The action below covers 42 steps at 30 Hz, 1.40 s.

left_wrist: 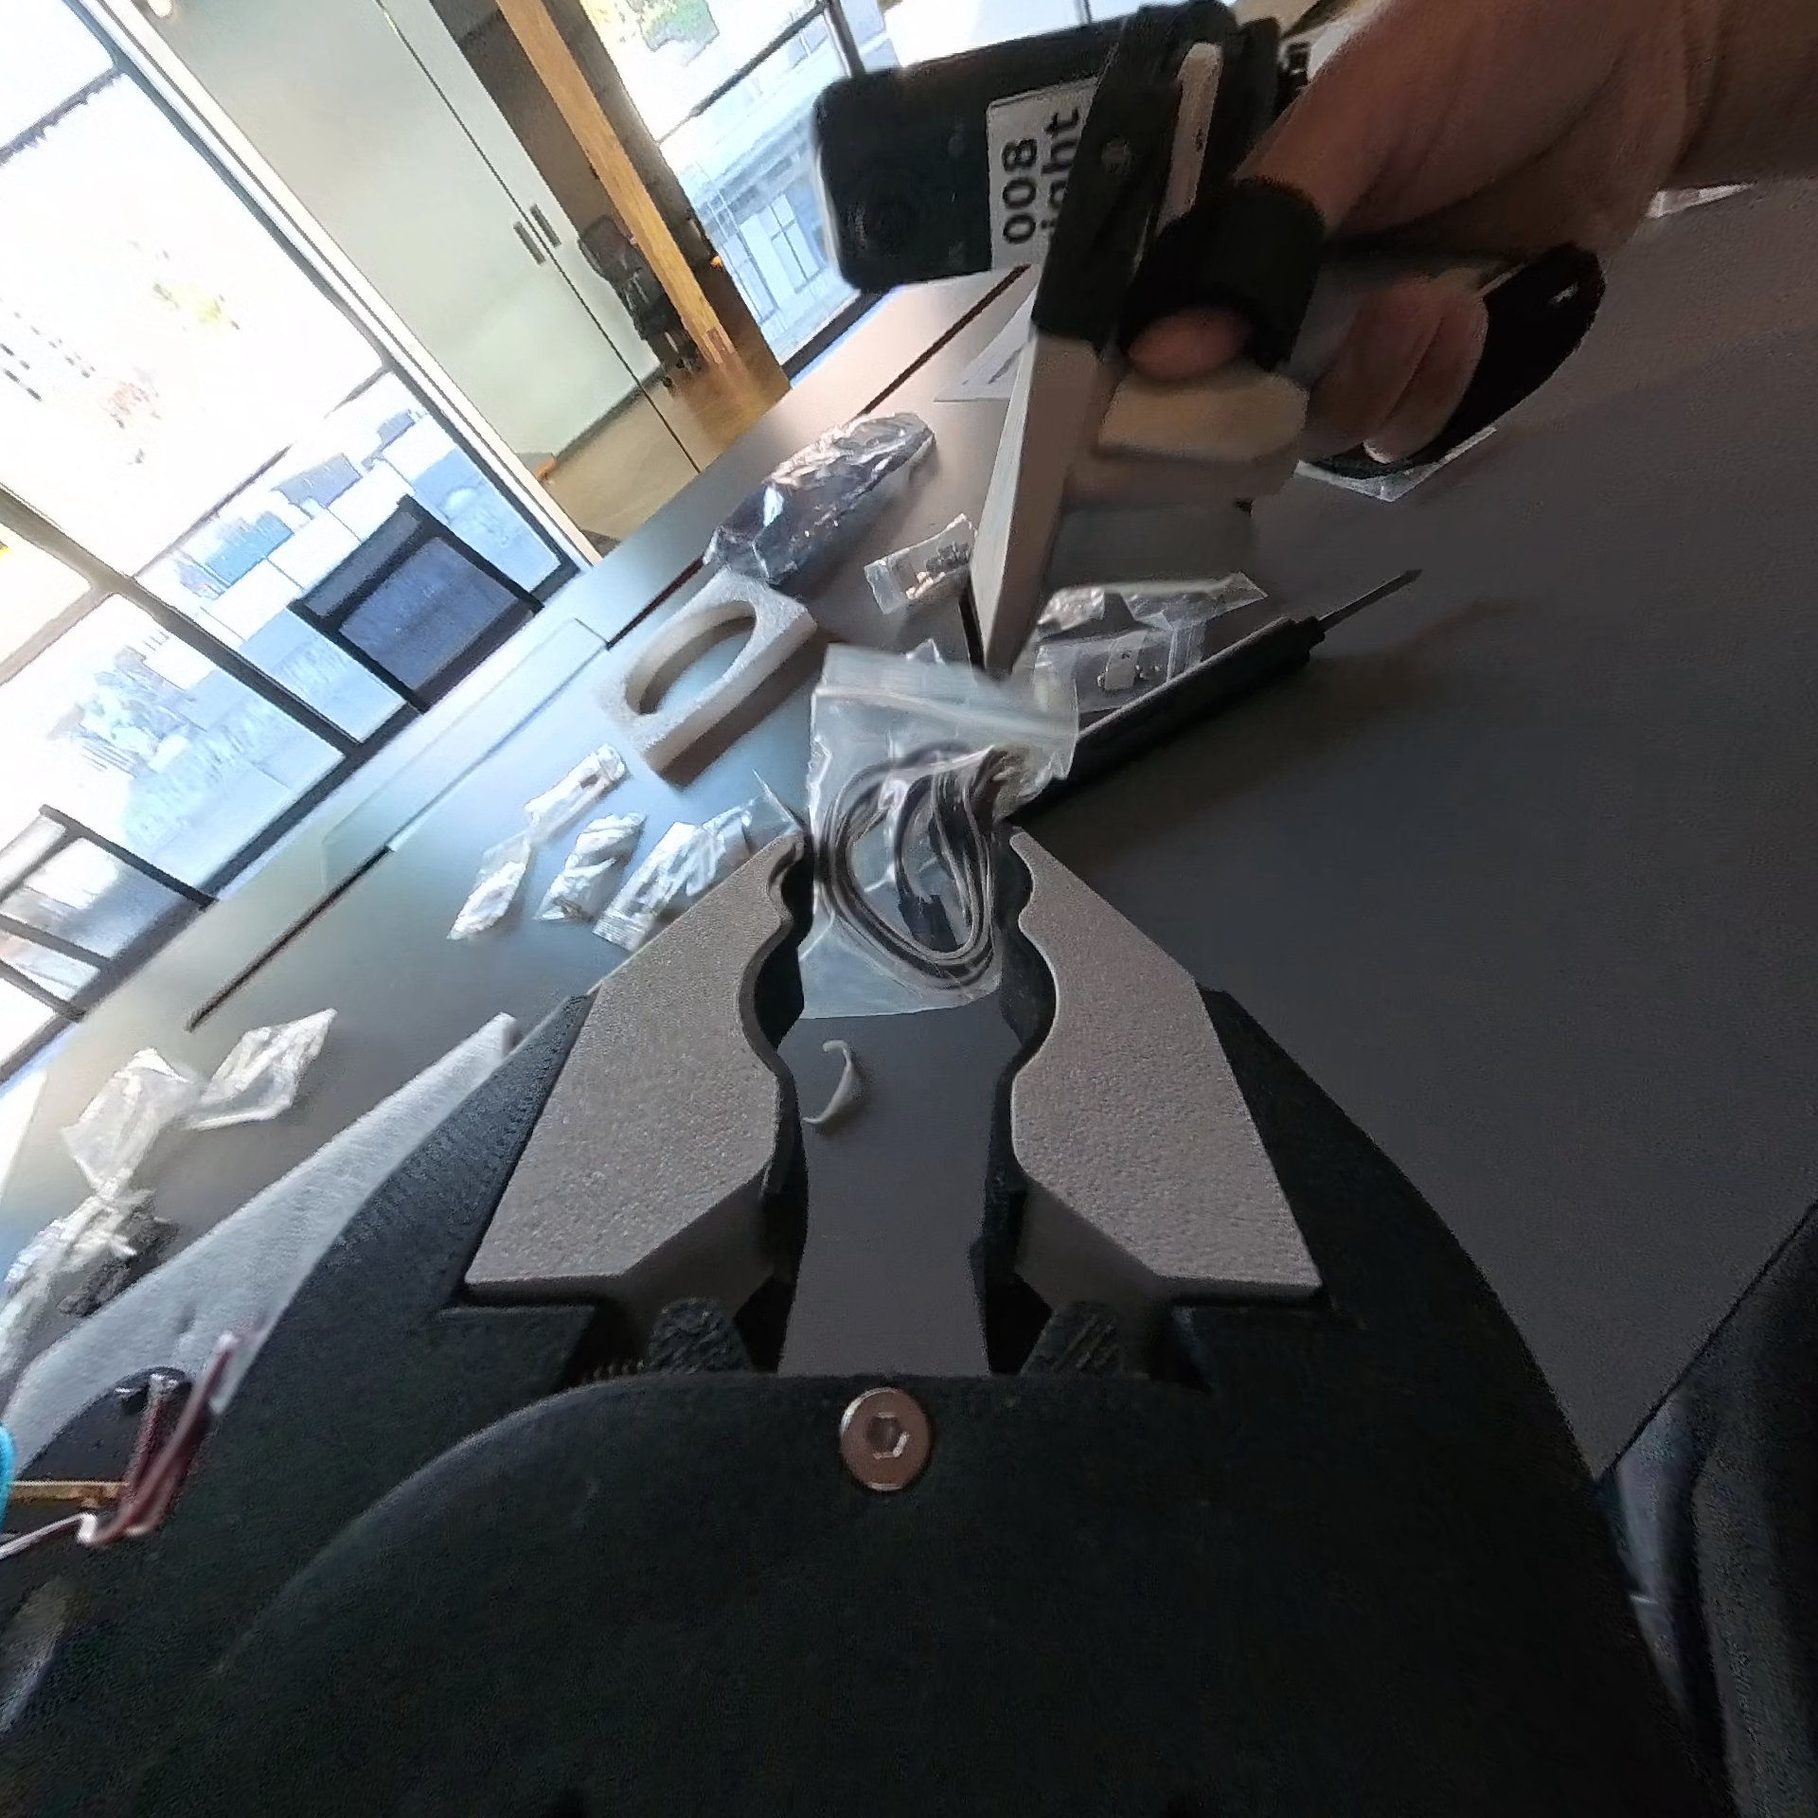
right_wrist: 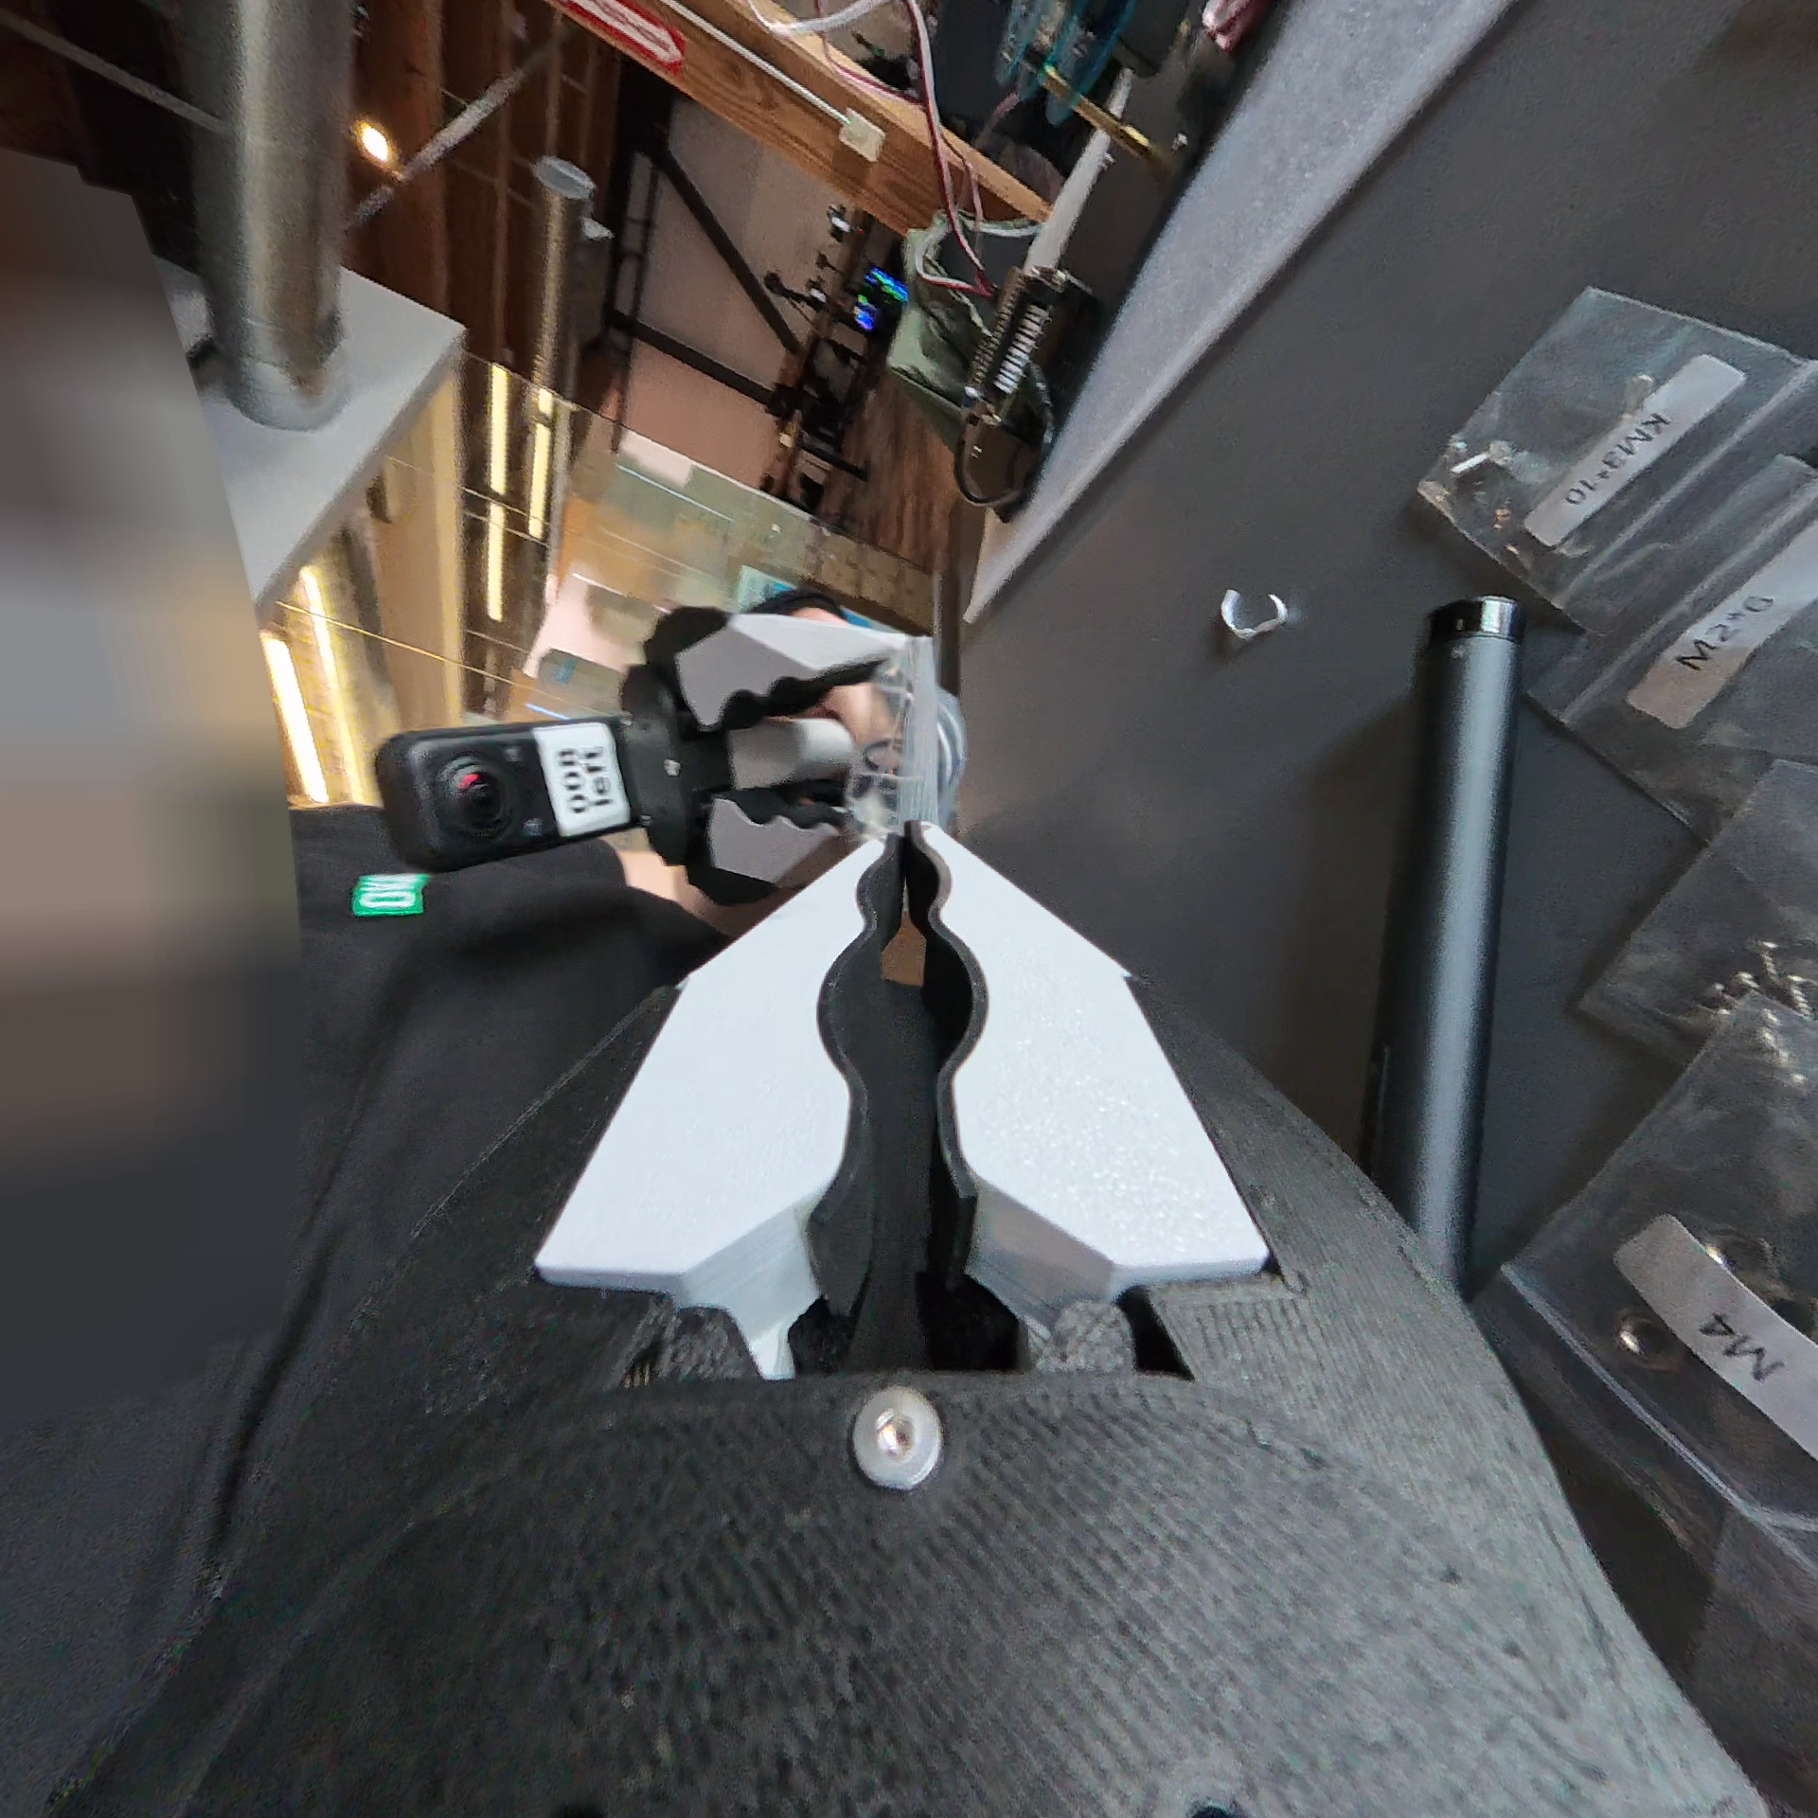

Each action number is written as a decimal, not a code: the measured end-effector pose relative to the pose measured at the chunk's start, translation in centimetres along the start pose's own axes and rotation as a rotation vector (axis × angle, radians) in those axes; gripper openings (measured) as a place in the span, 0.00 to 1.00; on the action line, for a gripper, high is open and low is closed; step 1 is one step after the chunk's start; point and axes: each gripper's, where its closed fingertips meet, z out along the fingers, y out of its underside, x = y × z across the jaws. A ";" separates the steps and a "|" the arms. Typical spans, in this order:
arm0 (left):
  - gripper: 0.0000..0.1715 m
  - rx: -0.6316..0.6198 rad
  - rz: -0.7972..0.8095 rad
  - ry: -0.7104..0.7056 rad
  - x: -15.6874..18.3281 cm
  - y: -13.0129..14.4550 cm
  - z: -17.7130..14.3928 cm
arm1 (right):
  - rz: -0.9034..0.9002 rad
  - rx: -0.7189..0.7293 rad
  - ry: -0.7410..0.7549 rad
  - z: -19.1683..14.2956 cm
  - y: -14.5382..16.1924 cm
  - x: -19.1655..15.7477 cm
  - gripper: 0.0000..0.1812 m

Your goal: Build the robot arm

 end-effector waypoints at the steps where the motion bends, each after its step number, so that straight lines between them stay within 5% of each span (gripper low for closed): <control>1: 0.21 -0.005 -0.036 0.012 0.0 0.4 0.2 | 0.009 0.021 -0.026 -0.1 -0.3 -0.3 0.00; 4: 0.25 -0.025 -0.227 0.084 -0.2 1.3 -0.1 | 0.012 0.087 -0.024 -0.2 -1.0 0.0 0.00; 8: 0.03 0.047 -0.603 0.217 -1.5 -0.8 -2.8 | -0.026 0.145 0.048 0.9 -1.1 0.6 0.00; 11: 0.15 -0.001 -0.857 0.352 -0.6 -0.9 -2.2 | -0.038 0.160 0.013 2.4 -0.8 -0.3 0.00; 16: 0.11 -0.167 -1.070 0.459 1.7 2.3 -1.0 | -0.042 0.095 0.046 4.1 0.4 0.7 0.00; 22: 0.12 -0.285 -0.982 0.380 2.1 5.5 -2.5 | -0.479 -0.129 0.479 3.7 3.5 2.8 0.00; 24: 0.12 -0.321 -0.918 0.350 2.0 6.3 -2.7 | -0.673 -0.186 0.651 3.5 4.1 3.6 0.18; 27: 0.13 -0.364 -0.797 0.309 1.9 7.3 -2.5 | -0.934 -0.224 0.850 3.1 4.1 4.6 0.20; 31: 0.13 -0.399 -0.691 0.282 1.7 7.9 -2.1 | -0.997 -0.185 0.923 4.7 4.6 4.3 0.23; 34: 0.12 -0.386 -0.681 0.289 1.5 7.8 -2.0 | -1.112 -0.189 1.119 4.5 4.0 5.1 0.21; 42: 0.11 -0.310 -0.700 0.406 1.5 7.2 -3.4 | -1.184 -0.229 1.370 3.2 4.3 6.0 0.05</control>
